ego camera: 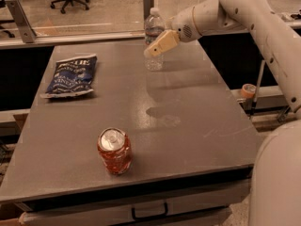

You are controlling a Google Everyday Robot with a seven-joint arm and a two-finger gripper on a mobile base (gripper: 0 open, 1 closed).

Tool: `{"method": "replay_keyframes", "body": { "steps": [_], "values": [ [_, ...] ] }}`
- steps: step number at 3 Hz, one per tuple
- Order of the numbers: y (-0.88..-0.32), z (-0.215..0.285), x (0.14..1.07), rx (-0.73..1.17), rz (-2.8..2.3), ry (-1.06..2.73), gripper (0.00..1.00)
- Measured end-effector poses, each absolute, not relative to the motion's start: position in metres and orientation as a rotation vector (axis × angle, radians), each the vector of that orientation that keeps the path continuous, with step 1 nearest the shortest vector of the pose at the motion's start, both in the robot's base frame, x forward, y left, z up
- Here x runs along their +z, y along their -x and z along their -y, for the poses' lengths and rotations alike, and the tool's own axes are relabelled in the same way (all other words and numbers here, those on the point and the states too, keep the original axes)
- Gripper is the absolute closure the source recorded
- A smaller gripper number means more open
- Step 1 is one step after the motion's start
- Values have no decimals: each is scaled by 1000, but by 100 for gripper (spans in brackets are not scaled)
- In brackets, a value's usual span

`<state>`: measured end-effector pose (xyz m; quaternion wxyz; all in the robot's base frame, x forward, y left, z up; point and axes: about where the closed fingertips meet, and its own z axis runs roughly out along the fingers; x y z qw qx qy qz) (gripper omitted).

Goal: Knock water bottle over

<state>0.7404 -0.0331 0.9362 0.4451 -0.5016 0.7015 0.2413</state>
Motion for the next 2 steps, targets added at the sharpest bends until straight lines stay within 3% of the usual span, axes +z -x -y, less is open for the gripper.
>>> {"method": "replay_keyframes", "body": {
  "steps": [2],
  "values": [
    [-674, -17, 950, 782, -1580, 1442, 0]
  ]
}}
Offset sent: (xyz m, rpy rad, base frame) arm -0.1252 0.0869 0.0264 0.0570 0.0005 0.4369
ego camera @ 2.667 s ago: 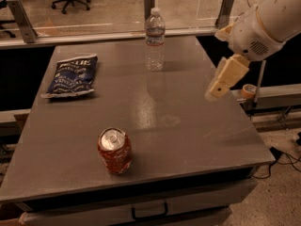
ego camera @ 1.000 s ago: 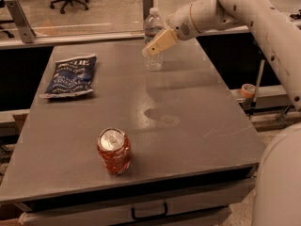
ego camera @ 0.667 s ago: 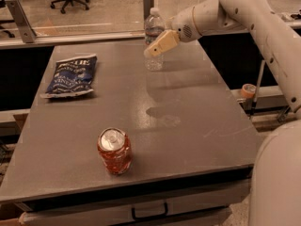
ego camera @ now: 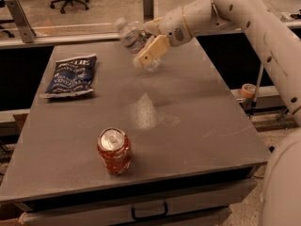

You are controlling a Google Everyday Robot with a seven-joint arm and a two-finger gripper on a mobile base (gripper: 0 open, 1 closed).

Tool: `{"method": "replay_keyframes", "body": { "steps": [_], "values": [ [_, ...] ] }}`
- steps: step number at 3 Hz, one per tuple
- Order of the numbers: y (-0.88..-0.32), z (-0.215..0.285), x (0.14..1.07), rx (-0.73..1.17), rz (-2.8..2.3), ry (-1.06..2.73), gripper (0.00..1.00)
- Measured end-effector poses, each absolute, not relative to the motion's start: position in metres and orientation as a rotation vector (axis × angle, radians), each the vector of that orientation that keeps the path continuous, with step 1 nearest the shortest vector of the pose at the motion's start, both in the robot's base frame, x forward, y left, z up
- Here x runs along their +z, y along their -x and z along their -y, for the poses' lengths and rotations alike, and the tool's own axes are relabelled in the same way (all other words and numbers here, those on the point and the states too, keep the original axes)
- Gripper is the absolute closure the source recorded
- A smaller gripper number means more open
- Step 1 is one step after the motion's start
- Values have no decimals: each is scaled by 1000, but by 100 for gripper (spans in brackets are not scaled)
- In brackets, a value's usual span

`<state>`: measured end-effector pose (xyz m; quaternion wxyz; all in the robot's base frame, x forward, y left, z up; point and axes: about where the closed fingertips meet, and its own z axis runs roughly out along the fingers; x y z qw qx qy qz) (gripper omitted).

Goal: Knock water bottle over

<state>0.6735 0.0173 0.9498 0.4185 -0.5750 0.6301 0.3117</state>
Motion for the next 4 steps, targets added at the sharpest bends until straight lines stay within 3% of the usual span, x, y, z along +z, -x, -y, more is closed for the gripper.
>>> {"method": "replay_keyframes", "body": {
  "steps": [1, 2, 3, 4],
  "values": [
    [-630, -54, 953, 862, -1490, 1568, 0],
    [-628, -53, 954, 860, -1487, 1569, 0],
    [-646, -12, 970, 761, -1522, 1495, 0],
    [-669, 59, 1004, 566, -1564, 1394, 0]
  ]
}}
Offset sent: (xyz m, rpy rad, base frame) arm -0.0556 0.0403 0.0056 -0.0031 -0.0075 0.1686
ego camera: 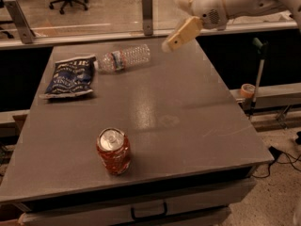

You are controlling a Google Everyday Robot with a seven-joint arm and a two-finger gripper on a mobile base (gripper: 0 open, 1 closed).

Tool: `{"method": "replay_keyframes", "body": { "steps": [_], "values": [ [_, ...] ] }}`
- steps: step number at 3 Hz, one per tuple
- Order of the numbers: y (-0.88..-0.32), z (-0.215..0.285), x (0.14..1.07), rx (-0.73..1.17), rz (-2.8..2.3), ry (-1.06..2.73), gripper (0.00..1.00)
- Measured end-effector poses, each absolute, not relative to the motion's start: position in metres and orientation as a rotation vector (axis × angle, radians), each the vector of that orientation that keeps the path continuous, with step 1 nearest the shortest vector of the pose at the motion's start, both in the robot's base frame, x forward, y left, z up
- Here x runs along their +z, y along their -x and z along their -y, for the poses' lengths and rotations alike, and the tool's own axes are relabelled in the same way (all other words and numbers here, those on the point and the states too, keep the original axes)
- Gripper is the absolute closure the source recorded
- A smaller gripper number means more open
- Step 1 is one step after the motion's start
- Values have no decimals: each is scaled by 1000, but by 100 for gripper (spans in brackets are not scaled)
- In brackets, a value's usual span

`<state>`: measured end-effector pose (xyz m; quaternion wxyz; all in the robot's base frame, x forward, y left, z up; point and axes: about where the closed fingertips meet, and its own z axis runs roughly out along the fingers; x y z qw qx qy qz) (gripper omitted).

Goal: Knock water bottle over

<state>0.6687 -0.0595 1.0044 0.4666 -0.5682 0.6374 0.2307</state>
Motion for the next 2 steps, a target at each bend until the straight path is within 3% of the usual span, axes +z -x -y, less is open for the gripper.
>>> {"method": "replay_keyframes", "body": {
  "steps": [1, 2],
  "values": [
    [-680, 124, 1038, 390, -1596, 1303, 0],
    [-681, 129, 1043, 374, -1594, 1296, 0]
  ]
}}
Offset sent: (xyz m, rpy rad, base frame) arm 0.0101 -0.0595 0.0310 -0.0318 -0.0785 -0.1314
